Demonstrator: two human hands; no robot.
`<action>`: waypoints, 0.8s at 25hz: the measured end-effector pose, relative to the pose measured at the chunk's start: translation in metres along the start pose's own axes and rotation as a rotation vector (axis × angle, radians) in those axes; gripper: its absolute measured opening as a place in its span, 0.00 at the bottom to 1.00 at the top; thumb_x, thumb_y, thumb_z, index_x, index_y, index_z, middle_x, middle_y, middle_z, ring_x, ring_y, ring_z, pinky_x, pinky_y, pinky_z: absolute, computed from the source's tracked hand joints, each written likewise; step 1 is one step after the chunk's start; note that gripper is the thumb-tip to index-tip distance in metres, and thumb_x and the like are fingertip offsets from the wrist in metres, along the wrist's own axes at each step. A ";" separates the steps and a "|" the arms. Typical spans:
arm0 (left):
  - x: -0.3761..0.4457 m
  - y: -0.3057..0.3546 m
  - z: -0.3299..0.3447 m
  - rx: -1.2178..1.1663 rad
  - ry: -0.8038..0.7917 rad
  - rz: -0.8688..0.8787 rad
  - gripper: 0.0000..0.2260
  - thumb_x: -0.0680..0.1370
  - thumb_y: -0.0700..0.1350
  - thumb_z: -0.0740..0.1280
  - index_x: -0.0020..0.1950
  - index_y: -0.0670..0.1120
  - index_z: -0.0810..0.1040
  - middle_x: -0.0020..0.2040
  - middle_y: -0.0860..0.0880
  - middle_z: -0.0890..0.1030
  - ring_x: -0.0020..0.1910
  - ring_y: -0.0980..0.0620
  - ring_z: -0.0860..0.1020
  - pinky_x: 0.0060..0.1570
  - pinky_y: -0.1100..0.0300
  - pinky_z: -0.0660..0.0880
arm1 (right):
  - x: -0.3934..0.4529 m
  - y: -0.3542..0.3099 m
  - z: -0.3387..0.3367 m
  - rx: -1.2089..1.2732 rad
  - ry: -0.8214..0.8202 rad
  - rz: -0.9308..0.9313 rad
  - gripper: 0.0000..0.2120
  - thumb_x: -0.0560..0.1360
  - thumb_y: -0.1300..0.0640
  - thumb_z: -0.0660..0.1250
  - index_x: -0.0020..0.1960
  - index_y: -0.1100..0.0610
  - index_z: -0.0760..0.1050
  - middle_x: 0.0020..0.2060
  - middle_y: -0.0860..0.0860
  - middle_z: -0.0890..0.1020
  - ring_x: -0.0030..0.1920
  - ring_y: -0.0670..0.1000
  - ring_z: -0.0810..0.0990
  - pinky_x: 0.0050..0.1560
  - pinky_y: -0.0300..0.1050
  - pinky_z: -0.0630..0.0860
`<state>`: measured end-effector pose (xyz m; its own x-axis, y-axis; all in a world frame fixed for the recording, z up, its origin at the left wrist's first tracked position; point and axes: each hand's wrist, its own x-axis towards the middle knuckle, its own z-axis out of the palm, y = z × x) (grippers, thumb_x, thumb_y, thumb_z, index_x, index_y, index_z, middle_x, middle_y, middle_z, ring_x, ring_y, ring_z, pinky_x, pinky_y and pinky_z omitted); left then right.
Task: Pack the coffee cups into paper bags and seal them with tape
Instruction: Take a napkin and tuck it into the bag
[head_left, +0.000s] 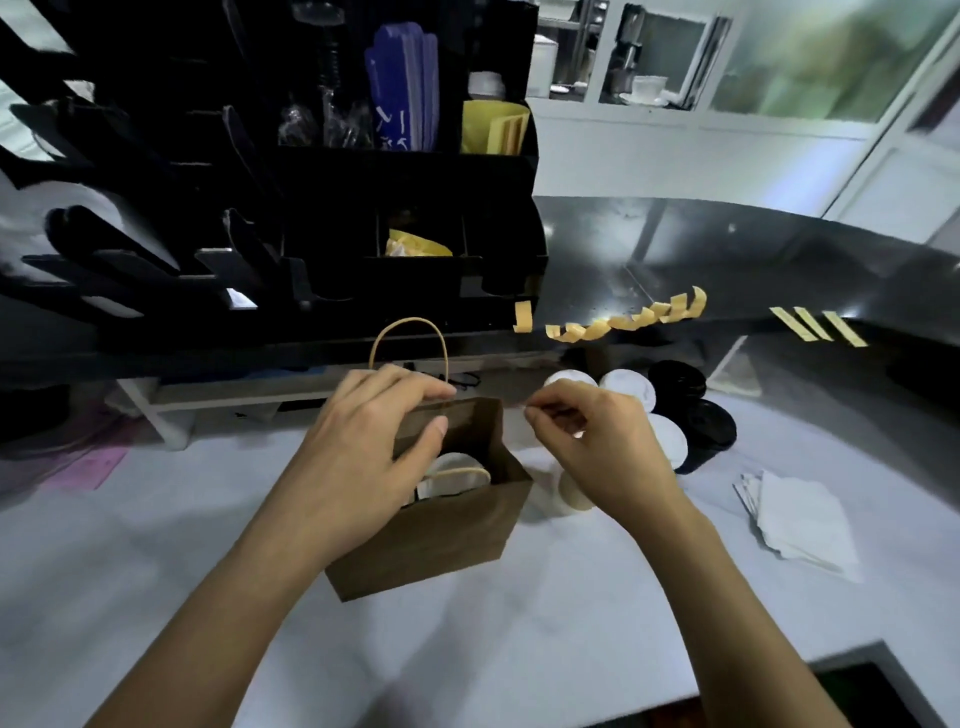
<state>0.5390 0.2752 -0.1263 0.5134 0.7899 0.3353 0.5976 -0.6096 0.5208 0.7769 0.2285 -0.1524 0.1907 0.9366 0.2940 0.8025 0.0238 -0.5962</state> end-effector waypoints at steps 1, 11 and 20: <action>0.002 0.006 0.001 -0.003 -0.006 0.019 0.14 0.80 0.52 0.61 0.65 0.57 0.76 0.58 0.62 0.74 0.61 0.62 0.66 0.57 0.65 0.63 | -0.004 0.003 -0.006 0.007 0.023 0.017 0.05 0.78 0.55 0.71 0.53 0.51 0.84 0.42 0.43 0.85 0.45 0.42 0.82 0.49 0.42 0.81; 0.029 0.086 0.041 -0.013 -0.009 0.145 0.12 0.80 0.51 0.63 0.63 0.55 0.77 0.58 0.61 0.75 0.60 0.58 0.69 0.58 0.63 0.64 | -0.037 0.058 -0.074 0.049 0.121 0.110 0.02 0.76 0.57 0.73 0.48 0.50 0.84 0.38 0.41 0.84 0.42 0.41 0.82 0.47 0.43 0.80; 0.060 0.164 0.139 -0.064 -0.144 0.206 0.14 0.78 0.54 0.61 0.61 0.56 0.78 0.56 0.62 0.76 0.58 0.57 0.70 0.55 0.68 0.62 | -0.074 0.160 -0.151 0.017 0.169 0.227 0.03 0.76 0.56 0.72 0.46 0.49 0.83 0.37 0.41 0.84 0.42 0.42 0.82 0.45 0.42 0.79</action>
<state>0.7532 0.2134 -0.1300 0.7052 0.6291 0.3270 0.4337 -0.7477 0.5029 0.9770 0.1103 -0.1565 0.4573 0.8471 0.2708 0.7192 -0.1732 -0.6729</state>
